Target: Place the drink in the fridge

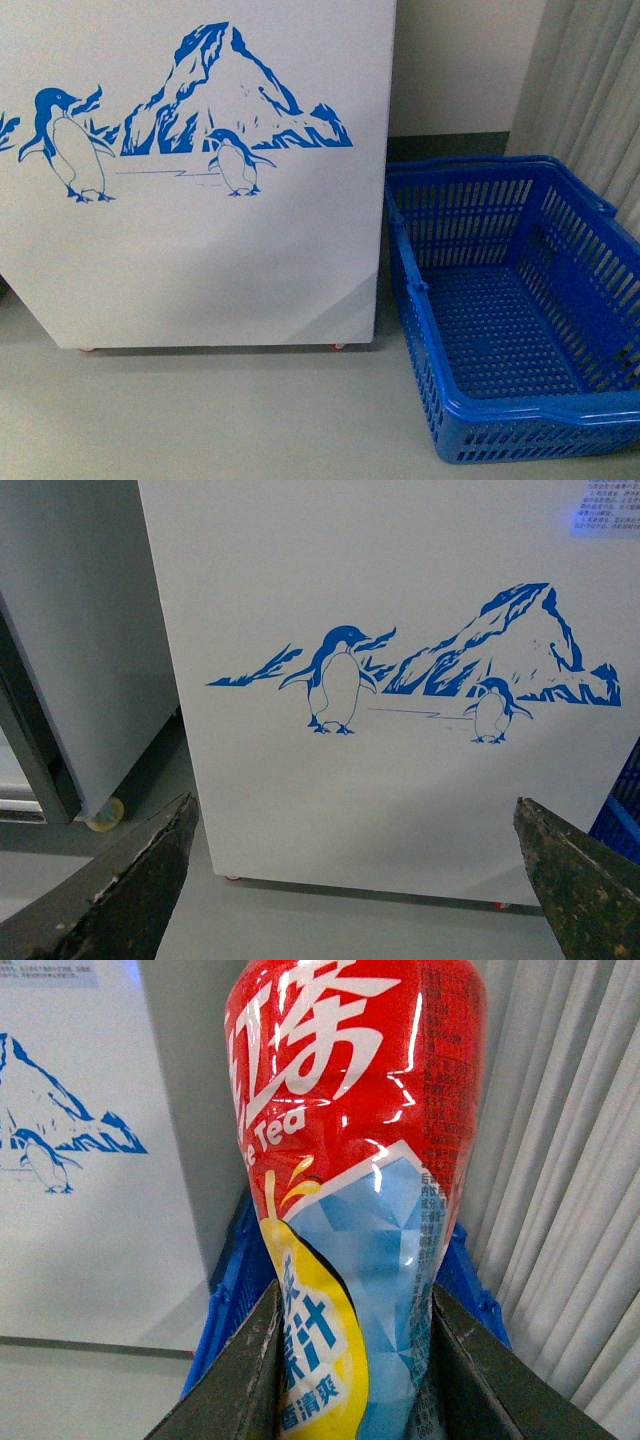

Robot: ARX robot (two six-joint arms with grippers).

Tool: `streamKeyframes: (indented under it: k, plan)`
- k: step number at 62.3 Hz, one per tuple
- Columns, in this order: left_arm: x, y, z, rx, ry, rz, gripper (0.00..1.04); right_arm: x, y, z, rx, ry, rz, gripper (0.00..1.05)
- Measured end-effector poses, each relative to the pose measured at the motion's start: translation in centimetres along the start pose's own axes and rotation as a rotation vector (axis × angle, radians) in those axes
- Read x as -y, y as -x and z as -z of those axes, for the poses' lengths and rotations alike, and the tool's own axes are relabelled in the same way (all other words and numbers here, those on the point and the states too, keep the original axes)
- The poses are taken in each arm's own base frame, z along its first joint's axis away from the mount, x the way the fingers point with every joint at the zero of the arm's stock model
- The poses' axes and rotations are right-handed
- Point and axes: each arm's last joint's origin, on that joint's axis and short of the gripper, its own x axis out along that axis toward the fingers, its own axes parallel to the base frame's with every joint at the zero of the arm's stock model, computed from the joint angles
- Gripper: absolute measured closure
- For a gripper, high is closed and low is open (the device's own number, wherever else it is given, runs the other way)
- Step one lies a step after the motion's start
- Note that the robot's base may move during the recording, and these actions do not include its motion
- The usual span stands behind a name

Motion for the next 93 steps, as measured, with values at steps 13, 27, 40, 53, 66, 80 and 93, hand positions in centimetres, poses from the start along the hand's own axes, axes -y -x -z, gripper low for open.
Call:
streamKeyframes:
  k: [13, 27, 40, 53, 66, 80, 93]
  plan:
    - [0.0, 0.0, 0.0, 0.0, 0.0, 0.0, 0.08, 0.0, 0.0, 0.0, 0.0, 0.0, 0.0, 0.71]
    - [0.0, 0.0, 0.0, 0.0, 0.0, 0.0, 0.08, 0.0, 0.0, 0.0, 0.0, 0.0, 0.0, 0.71]
    - [0.0, 0.0, 0.0, 0.0, 0.0, 0.0, 0.08, 0.0, 0.0, 0.0, 0.0, 0.0, 0.0, 0.71]
    - [0.0, 0.0, 0.0, 0.0, 0.0, 0.0, 0.08, 0.0, 0.0, 0.0, 0.0, 0.0, 0.0, 0.71]
    - [0.0, 0.0, 0.0, 0.0, 0.0, 0.0, 0.08, 0.0, 0.0, 0.01, -0.001, 0.0, 0.0, 0.71]
    - [0.0, 0.0, 0.0, 0.0, 0.0, 0.0, 0.08, 0.0, 0.0, 0.01, -0.001, -0.002, 0.0, 0.71]
    - [0.0, 0.0, 0.0, 0.0, 0.0, 0.0, 0.08, 0.0, 0.0, 0.01, -0.001, -0.003, 0.0, 0.71]
